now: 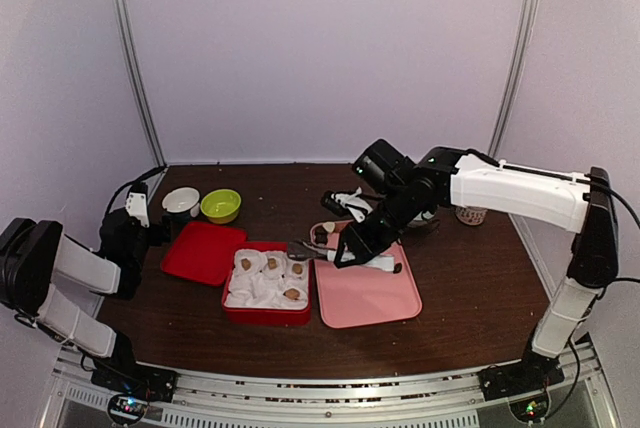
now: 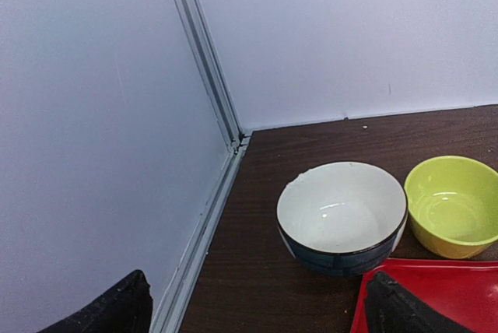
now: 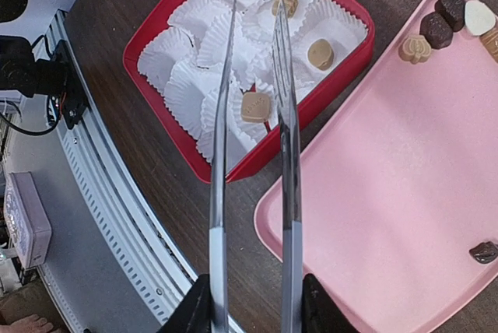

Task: Pack the chocolate
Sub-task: Pick up the fake chocolate from the empty pocket of the box.

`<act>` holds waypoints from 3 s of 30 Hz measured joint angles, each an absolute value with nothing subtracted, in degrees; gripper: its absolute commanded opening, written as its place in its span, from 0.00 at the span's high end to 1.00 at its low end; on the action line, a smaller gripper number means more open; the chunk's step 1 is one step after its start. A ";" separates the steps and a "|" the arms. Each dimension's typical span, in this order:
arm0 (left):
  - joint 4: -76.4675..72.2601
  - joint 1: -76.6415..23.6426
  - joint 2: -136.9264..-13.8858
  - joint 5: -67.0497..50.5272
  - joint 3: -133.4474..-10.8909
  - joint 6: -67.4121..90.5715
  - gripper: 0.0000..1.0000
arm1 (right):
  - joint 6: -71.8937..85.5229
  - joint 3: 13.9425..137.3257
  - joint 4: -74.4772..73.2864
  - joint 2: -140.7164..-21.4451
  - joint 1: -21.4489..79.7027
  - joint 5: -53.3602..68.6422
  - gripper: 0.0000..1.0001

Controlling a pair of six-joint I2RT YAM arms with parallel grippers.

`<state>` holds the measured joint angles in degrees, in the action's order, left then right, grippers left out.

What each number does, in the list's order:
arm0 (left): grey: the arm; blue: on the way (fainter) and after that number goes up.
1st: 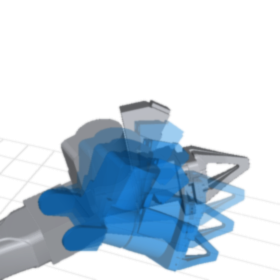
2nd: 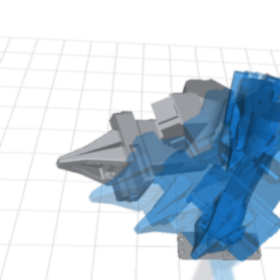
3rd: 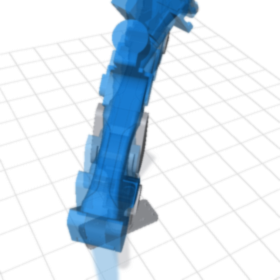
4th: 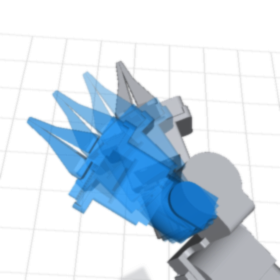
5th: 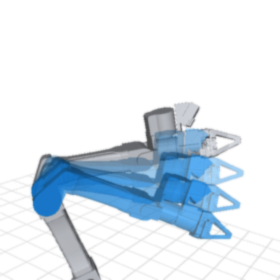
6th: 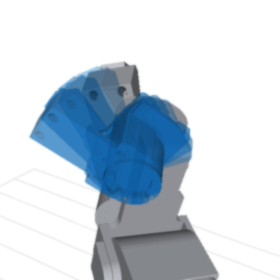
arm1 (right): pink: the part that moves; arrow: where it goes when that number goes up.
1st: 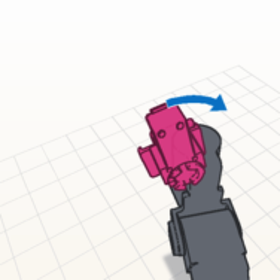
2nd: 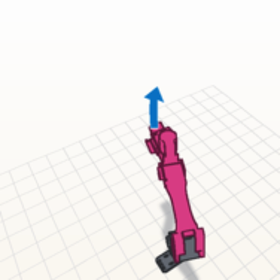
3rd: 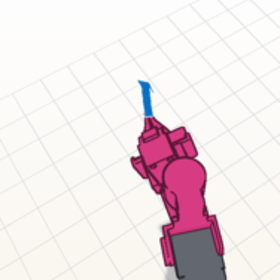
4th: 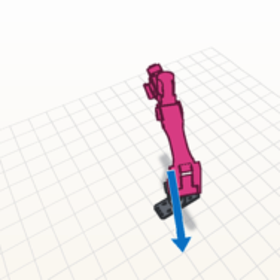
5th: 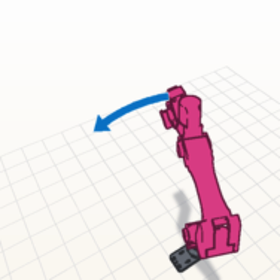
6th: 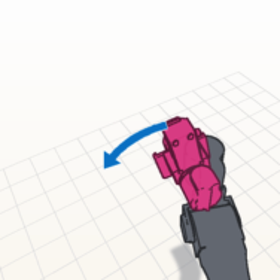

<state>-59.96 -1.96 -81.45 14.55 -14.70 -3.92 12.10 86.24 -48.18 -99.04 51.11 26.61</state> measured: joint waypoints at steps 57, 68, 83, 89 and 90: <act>-59.96 -1.96 -81.45 14.57 -14.70 -3.92 0.02 | 31.79 117.95 -77.54 -120.75 58.43 24.45 0.64; -59.96 -1.96 -81.45 14.57 -14.70 -3.92 0.02 | 35.40 122.04 -79.57 -123.26 58.85 24.34 0.64; -59.94 -1.96 -81.45 14.57 -14.70 -3.92 0.02 | 41.95 129.16 -84.38 -126.37 59.07 25.04 0.63; -59.96 -1.96 -81.45 14.55 -14.70 -3.92 0.02 | 46.09 129.16 -85.27 -126.34 59.07 28.18 0.61; -59.96 -1.96 -81.45 14.57 -14.70 -3.92 0.02 | 46.89 129.16 -85.06 -126.34 59.07 28.97 0.61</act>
<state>-59.96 -1.96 -81.45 14.57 -14.70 -3.92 46.89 129.16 -85.06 -126.34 59.07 28.97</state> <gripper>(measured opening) 0.978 0.382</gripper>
